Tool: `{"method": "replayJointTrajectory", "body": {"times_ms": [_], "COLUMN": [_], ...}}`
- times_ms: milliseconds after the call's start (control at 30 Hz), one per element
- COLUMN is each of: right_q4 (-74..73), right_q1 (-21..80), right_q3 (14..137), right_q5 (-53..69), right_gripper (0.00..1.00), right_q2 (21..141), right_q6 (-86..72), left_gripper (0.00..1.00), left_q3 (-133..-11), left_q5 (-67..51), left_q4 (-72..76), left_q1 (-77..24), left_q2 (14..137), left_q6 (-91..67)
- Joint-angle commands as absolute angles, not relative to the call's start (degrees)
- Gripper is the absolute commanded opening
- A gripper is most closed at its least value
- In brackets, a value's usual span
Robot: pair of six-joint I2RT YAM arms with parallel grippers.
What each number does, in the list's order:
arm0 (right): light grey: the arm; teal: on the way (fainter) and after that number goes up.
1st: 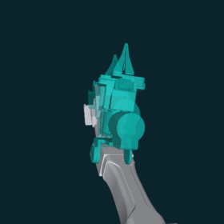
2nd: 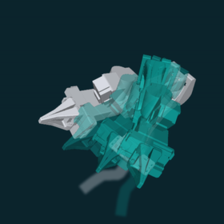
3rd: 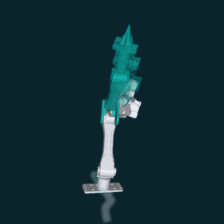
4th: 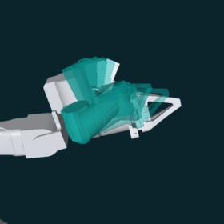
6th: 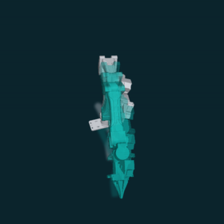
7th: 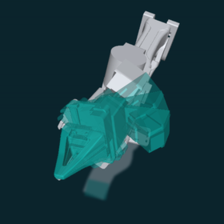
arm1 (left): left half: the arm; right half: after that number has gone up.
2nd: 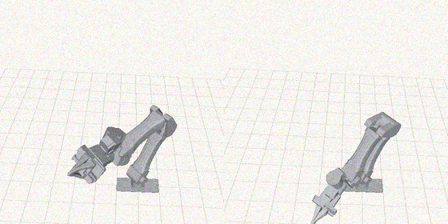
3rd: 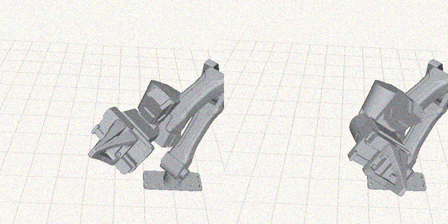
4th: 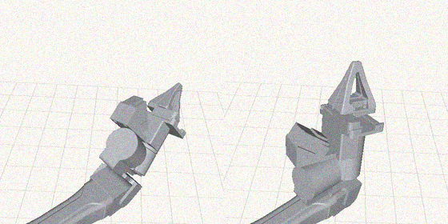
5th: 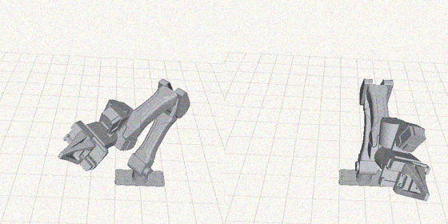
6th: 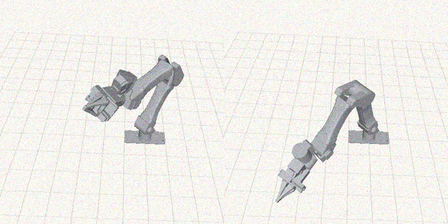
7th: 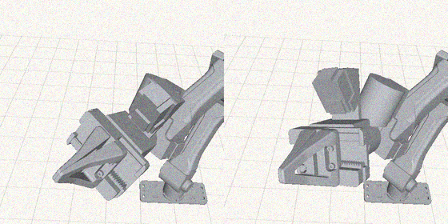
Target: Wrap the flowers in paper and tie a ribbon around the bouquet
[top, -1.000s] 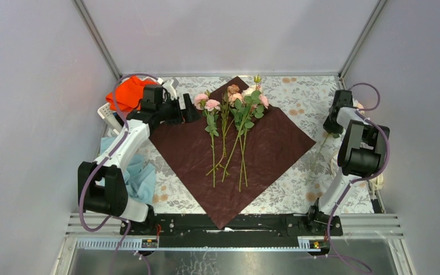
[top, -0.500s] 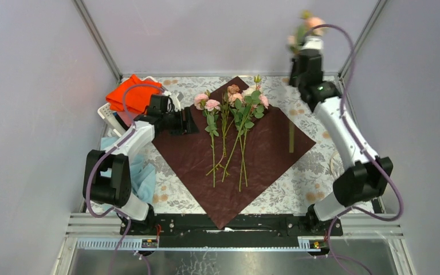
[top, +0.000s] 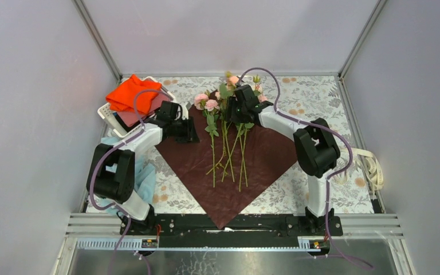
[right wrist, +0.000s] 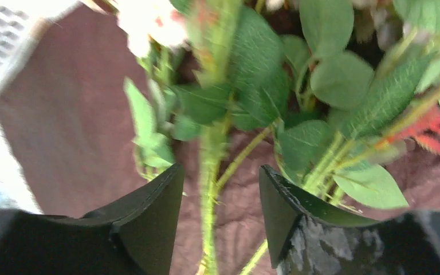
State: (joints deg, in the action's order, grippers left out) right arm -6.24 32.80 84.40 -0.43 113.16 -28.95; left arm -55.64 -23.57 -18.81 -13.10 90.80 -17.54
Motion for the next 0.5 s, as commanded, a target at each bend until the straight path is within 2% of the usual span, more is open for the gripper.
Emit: {"method": "replayJointTrajectory", "body": {"times_ms": [0, 167, 267, 300, 467], "right_q4": [-12.9, -20.6, -22.2, -21.1, -13.4], "right_q1": [32.5, 32.6, 32.6, 32.5, 32.6], "right_q3": [90.8, 87.7, 79.5, 75.5, 62.6], "right_q5": [-4.5, -9.8, -8.5, -8.1, -4.2], "right_gripper": [0.65, 0.77, 0.75, 0.70, 0.28], "right_q2": [111.1, 102.8, 99.1, 98.0, 97.4], "right_q6": [-24.7, -16.0, -17.1, -18.2, -23.3], "left_gripper": [0.40, 0.33, 0.31, 0.29, 0.23], "left_q3": [-55.2, -55.0, -55.6, -56.2, -59.8], "left_q5": [-20.3, -19.2, -18.4, -18.0, -15.7], "left_q4": [-16.8, -16.1, -15.6, -15.6, -15.5], "left_q1": [-15.0, -16.8, -18.4, -19.1, -22.0], "left_q2": [92.5, 94.8, 97.2, 98.2, 103.2], "left_q6": [-16.2, -15.7, -15.6, -15.6, -15.4]}}
